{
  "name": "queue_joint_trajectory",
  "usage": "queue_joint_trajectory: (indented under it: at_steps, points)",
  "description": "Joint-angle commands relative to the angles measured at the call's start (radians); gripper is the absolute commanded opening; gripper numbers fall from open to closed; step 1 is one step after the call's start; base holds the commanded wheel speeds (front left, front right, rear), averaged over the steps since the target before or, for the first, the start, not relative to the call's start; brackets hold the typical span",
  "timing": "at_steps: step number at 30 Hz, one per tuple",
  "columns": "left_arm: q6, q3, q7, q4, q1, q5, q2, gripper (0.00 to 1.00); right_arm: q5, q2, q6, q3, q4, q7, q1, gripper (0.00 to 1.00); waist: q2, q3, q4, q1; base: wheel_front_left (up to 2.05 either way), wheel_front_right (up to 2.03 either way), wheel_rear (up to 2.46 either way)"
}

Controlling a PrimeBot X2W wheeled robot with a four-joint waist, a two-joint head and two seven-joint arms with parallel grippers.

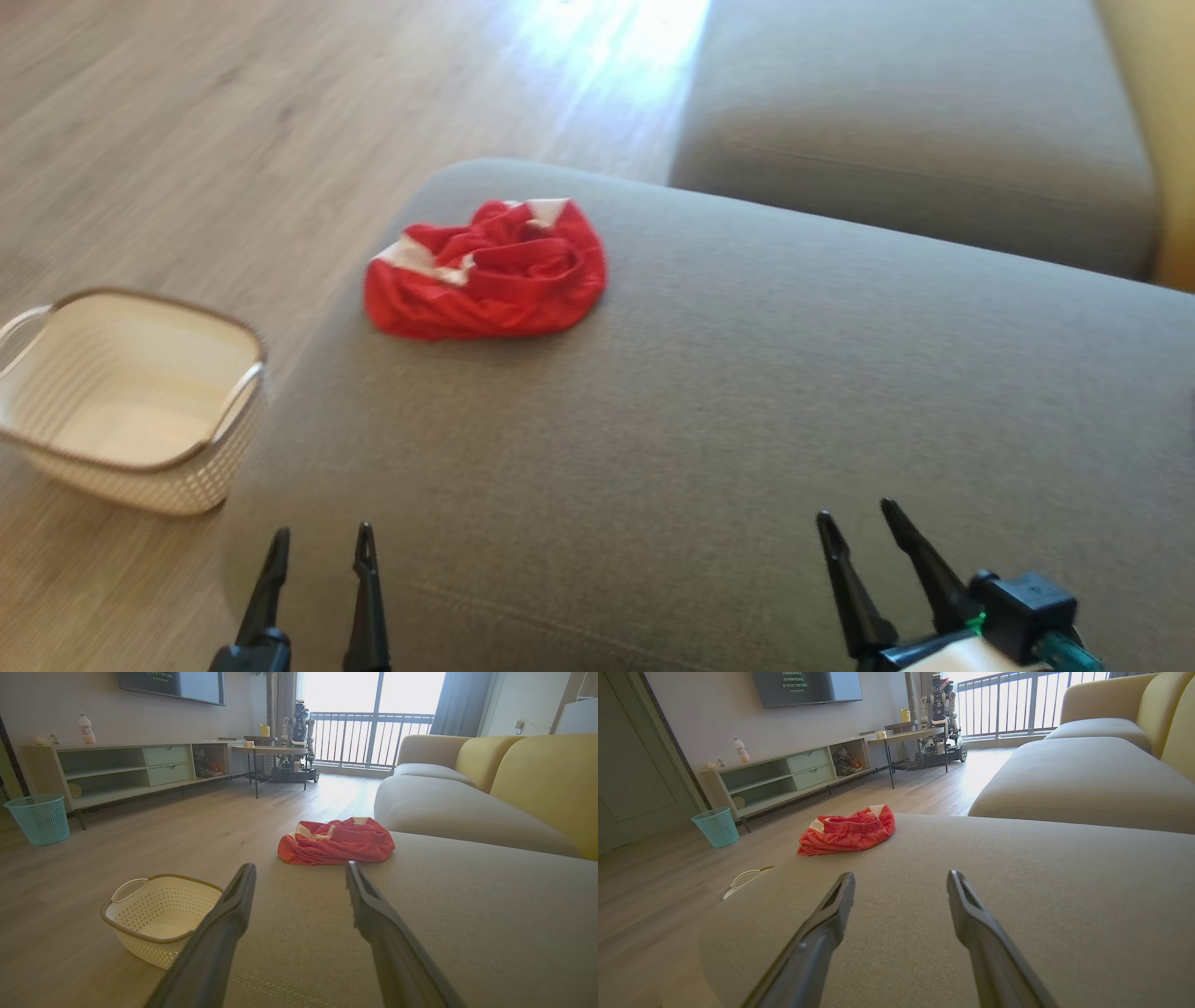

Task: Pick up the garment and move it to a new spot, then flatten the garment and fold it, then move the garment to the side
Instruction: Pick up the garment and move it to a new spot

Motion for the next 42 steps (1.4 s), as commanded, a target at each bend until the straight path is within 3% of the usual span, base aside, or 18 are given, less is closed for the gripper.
queue_joint_trajectory:
  at_steps: [1,8,13,19,26,30,34,42]
  points:
    - [0.013,0.042,-0.006,-0.054,-0.041,0.008,-0.005,1.00,-0.001,-0.010,0.000,0.040,-0.027,-0.010,-0.075,1.00,-0.0001,0.024,0.054,0.0001,0.00,0.00,0.00]
    - [0.043,0.056,-0.006,-0.083,-0.033,-0.001,-0.009,1.00,-0.014,-0.010,0.000,0.066,-0.006,-0.010,-0.113,1.00,-0.0001,0.050,0.080,0.0001,0.00,0.00,0.00]
    - [0.038,0.077,-0.006,-0.076,-0.036,-0.026,-0.011,1.00,-0.020,-0.010,0.000,0.068,0.001,-0.010,-0.113,1.00,-0.0001,0.056,0.083,0.0001,0.00,0.00,0.00]
    - [-0.007,0.162,-0.006,-0.072,-0.149,-0.038,0.021,1.00,-0.057,-0.010,0.000,0.040,-0.008,-0.010,-0.066,1.00,-0.0001,0.064,0.066,0.0001,0.00,0.00,0.00]
    - [-0.072,0.232,-0.006,-0.113,-0.422,-0.061,0.069,1.00,-0.132,-0.010,0.000,-0.002,-0.031,-0.010,-0.084,1.00,-0.0001,0.173,-0.010,0.0001,0.00,0.00,0.00]
    - [-0.132,0.222,-0.006,0.024,-0.597,-0.073,0.106,1.00,-0.164,-0.010,0.000,-0.011,-0.036,-0.010,-0.108,1.00,-0.0001,0.235,-0.043,0.0001,0.00,0.00,0.00]
    - [-0.197,0.204,0.039,0.258,-0.811,-0.131,0.121,1.00,-0.200,-0.010,0.000,-0.012,-0.045,-0.010,-0.148,1.00,-0.0001,0.316,-0.076,0.0001,0.00,0.00,0.00]
    - [-0.268,0.127,0.272,0.735,-1.221,-0.193,0.180,1.00,-0.229,-0.043,0.000,0.020,-0.065,-0.010,-0.277,1.00,-0.0001,0.491,-0.168,0.0001,0.00,0.00,0.00]
